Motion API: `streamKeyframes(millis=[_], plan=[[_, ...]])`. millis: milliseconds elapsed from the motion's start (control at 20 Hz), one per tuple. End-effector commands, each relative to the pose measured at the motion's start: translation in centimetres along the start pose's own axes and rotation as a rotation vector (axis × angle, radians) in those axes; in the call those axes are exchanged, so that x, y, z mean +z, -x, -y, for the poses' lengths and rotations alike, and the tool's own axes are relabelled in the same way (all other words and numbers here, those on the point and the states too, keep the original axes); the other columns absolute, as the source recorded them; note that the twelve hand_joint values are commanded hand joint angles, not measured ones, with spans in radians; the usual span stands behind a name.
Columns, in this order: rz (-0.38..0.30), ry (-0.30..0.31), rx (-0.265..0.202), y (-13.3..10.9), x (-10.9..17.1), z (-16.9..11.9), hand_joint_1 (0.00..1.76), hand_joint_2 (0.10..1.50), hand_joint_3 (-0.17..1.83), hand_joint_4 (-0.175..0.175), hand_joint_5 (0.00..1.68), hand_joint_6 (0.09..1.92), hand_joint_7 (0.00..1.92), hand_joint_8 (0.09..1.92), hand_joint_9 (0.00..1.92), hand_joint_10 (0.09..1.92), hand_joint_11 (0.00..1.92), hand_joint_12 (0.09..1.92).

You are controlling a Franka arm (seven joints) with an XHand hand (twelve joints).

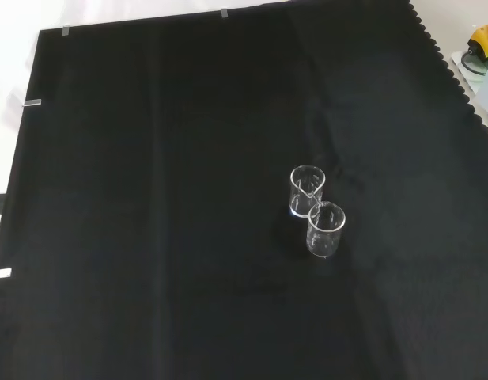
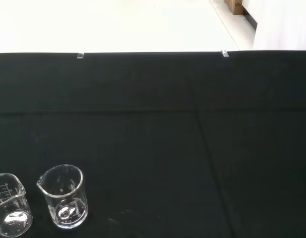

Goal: Pick up the beaker on the right.

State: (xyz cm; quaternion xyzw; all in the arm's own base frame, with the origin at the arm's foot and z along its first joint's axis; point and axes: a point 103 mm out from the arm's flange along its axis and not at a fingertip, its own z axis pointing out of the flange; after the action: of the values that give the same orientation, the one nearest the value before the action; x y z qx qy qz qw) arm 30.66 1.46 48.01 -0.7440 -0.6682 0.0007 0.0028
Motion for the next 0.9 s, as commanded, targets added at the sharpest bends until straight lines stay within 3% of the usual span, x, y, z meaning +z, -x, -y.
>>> streamKeyframes(millis=[50, 450, 500, 900], plan=[[-0.014, -0.017, 0.026, -0.2, 0.7, -0.3, 0.09, 1.09, 0.76, -0.016, 0.21, 0.09, 0.11, 0.48, 0.13, 0.6, 0.0, 0.91], [-0.029, -0.041, 0.044, -0.7, 3.8, -1.7, 0.11, 1.08, 0.76, -0.016, 0.22, 0.09, 0.12, 0.48, 0.14, 0.6, 0.0, 0.9], [-0.029, -0.048, 0.028, -0.1, 3.7, -1.9, 0.11, 1.08, 0.76, -0.017, 0.22, 0.09, 0.12, 0.48, 0.14, 0.6, 0.0, 0.9], [-0.039, -0.085, 0.054, -4.5, 6.7, -2.8, 0.11, 1.08, 0.76, -0.017, 0.22, 0.09, 0.13, 0.48, 0.14, 0.6, 0.0, 0.9]])
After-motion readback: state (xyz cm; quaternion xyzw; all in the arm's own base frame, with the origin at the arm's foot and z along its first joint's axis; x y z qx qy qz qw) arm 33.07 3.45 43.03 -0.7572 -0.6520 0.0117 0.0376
